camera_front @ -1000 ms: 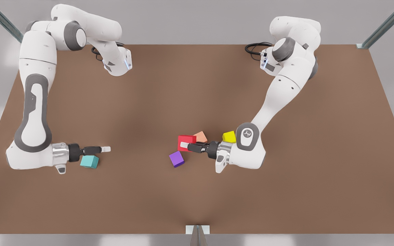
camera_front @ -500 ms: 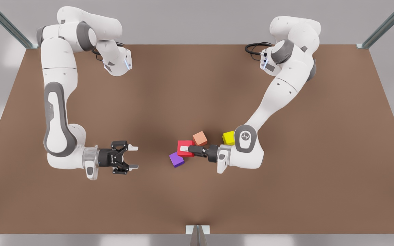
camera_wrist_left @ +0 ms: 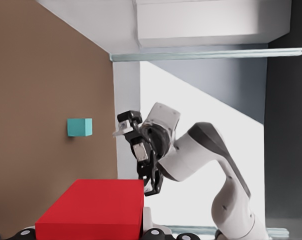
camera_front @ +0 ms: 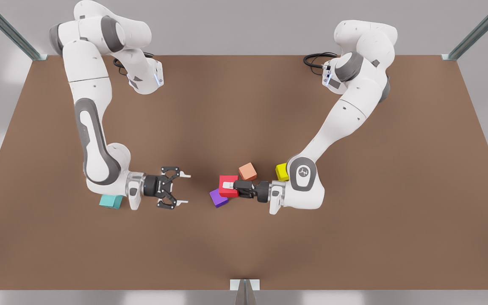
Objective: Pick up red wooden cube and pass to hand red wooden cube and place in blue wooden cube
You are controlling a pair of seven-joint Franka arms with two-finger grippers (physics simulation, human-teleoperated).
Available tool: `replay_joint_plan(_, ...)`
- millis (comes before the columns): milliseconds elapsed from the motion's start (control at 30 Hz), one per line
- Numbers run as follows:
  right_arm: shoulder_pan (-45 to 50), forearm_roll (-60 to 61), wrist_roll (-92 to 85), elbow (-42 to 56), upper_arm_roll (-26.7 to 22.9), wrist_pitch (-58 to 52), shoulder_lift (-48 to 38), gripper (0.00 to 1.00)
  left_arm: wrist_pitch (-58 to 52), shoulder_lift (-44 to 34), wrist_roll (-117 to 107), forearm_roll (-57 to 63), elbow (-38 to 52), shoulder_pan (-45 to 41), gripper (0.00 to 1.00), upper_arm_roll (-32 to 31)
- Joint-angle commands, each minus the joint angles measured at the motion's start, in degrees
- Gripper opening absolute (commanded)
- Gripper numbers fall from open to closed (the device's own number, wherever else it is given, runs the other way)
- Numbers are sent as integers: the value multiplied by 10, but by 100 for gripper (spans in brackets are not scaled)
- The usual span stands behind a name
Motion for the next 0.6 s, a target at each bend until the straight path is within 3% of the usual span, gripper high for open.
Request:
replay_joint_plan(0,8,15,-264,-3,0,10,0,100,-4,-1,107,-9,0,0,56,0)
replay_joint_plan(567,70,93,-253,9,4,60,22,100,-4,2,107,-13,0,0,57,0)
